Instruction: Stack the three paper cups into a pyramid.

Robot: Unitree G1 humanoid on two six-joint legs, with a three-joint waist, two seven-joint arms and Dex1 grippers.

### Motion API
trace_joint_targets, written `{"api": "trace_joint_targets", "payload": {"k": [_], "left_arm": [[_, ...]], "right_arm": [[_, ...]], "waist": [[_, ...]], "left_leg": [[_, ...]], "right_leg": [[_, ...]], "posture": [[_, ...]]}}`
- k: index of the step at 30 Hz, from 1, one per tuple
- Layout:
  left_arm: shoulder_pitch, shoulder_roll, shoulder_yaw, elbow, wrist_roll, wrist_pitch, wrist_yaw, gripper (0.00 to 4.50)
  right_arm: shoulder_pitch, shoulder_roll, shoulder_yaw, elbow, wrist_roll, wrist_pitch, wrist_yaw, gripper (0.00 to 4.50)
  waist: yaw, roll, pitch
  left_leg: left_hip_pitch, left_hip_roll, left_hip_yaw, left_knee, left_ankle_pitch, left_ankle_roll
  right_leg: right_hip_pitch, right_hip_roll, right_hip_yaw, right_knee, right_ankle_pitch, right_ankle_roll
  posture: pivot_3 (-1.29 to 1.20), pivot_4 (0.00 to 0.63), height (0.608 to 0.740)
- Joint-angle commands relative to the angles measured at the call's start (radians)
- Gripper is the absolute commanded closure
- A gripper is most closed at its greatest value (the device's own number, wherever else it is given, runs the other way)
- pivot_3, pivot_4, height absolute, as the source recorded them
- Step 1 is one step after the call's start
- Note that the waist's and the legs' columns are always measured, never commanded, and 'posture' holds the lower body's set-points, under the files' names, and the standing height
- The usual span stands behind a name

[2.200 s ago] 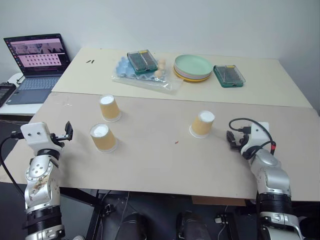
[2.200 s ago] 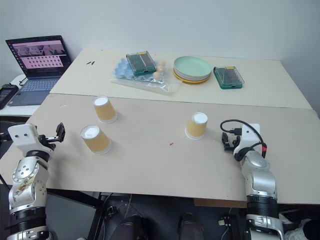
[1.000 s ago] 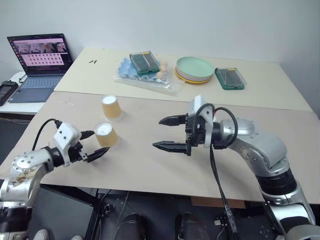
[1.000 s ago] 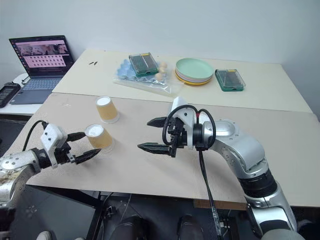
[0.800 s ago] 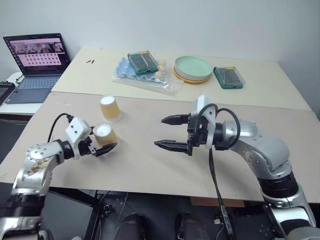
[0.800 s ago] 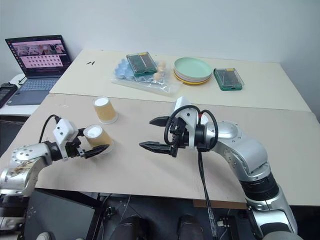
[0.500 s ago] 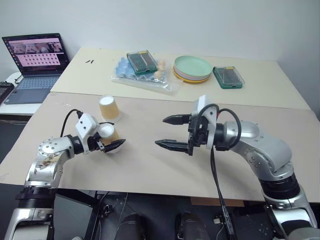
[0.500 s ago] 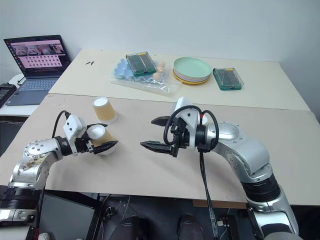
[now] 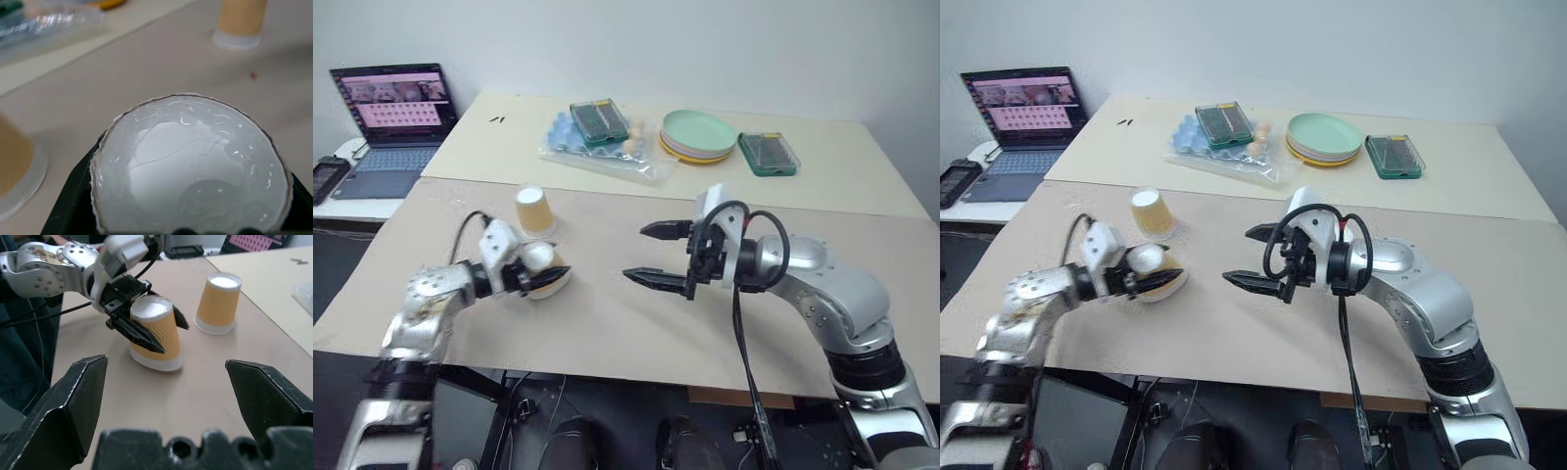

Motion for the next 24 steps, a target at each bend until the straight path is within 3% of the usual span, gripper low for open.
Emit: {"api": "trace_joint_targets", "payload": {"k": [1, 9, 10, 11, 13, 18, 24], "left_arm": [[-0.060, -0.089, -0.089, 0.019, 0.045, -0.039, 0.005, 1.93], [-0.111, -0.172, -0.144, 0.146, 0.117, -0.111, 0.014, 1.93], [-0.115, -0.176, -0.141, 0.155, 0.117, -0.114, 0.013, 1.01], [-0.118, -0.175, -0.138, 0.156, 0.116, -0.116, 0.008, 0.89], [-0.123, -0.174, -0.133, 0.155, 0.126, -0.132, 0.012, 0.09], [-0.102, -0.112, -0.072, -0.005, 0.065, -0.046, -0.002, 0.04], [0.043, 0.060, 0.077, -0.364, -0.102, 0.230, 0.018, 0.04]], "right_arm": [[0.006, -0.014, -0.041, -0.003, -0.022, -0.012, -0.014, 0.00], [0.013, -0.013, -0.054, -0.010, -0.032, -0.009, -0.031, 0.00], [0.012, -0.013, -0.054, -0.009, -0.033, -0.010, -0.032, 0.00], [0.012, -0.012, -0.055, -0.008, -0.033, -0.011, -0.033, 0.00], [0.010, -0.011, -0.056, -0.004, -0.033, -0.013, -0.033, 0.00], [0.002, -0.003, -0.056, 0.029, -0.041, -0.032, -0.029, 0.00], [-0.039, 0.033, -0.125, 0.127, -0.027, -0.066, -0.039, 0.00]], "waist": [[-0.002, 0.000, 0.000], [-0.018, 0.000, 0.000], [-0.018, 0.000, 0.000], [-0.017, 0.000, 0.000], [-0.017, 0.000, 0.000], [-0.017, 0.000, 0.000], [-0.032, 0.001, 0.001]], "left_leg": [[0.000, 0.000, 0.000, 0.000, 0.000, 0.000], [0.001, 0.001, 0.000, 0.000, 0.000, 0.000], [0.001, 0.001, 0.000, 0.000, 0.000, 0.000], [0.001, 0.001, 0.000, 0.000, 0.000, 0.000], [0.001, 0.001, -0.001, 0.001, 0.000, 0.000], [0.000, 0.001, -0.001, 0.000, 0.000, 0.000], [0.001, 0.002, -0.002, 0.000, 0.000, 0.000]], "right_leg": [[0.000, 0.000, 0.001, 0.000, 0.000, 0.000], [0.000, 0.001, 0.001, 0.000, 0.000, 0.000], [0.000, 0.001, 0.001, 0.000, 0.000, 0.000], [0.000, 0.001, 0.001, 0.000, 0.000, 0.000], [0.001, 0.000, 0.001, 0.000, 0.000, 0.000], [0.000, 0.000, 0.000, -0.001, 0.000, 0.000], [0.000, 0.001, 0.001, -0.001, 0.000, 0.000]], "posture": [[0.00, 0.150, 0.706], [0.00, 0.150, 0.706], [0.00, 0.150, 0.706], [0.00, 0.150, 0.706], [0.00, 0.150, 0.706], [0.00, 0.150, 0.706], [0.00, 0.150, 0.706]]}}
